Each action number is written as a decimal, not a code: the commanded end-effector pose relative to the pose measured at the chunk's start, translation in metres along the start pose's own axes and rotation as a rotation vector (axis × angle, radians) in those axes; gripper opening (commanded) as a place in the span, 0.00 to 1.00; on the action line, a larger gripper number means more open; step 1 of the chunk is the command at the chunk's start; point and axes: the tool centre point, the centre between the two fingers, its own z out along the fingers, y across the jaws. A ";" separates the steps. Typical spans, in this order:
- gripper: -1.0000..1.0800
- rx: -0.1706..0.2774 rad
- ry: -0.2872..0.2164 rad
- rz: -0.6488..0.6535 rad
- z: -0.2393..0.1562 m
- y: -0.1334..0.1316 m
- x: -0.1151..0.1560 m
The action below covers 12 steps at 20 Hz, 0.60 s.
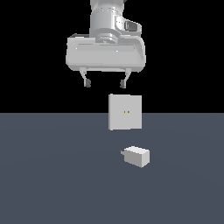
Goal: Plug the charger into the wall socket.
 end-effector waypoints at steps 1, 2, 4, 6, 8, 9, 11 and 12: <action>0.96 0.000 0.000 0.000 0.000 0.000 0.000; 0.96 0.000 0.000 -0.001 0.000 0.000 0.000; 0.96 0.000 0.002 -0.005 0.001 0.000 -0.001; 0.96 0.001 0.004 -0.014 0.002 0.001 -0.002; 0.96 0.002 0.009 -0.027 0.003 0.001 -0.004; 0.96 0.003 0.011 -0.036 0.004 0.002 -0.005; 0.96 0.005 0.017 -0.055 0.006 0.003 -0.007; 0.96 0.006 0.021 -0.066 0.008 0.004 -0.009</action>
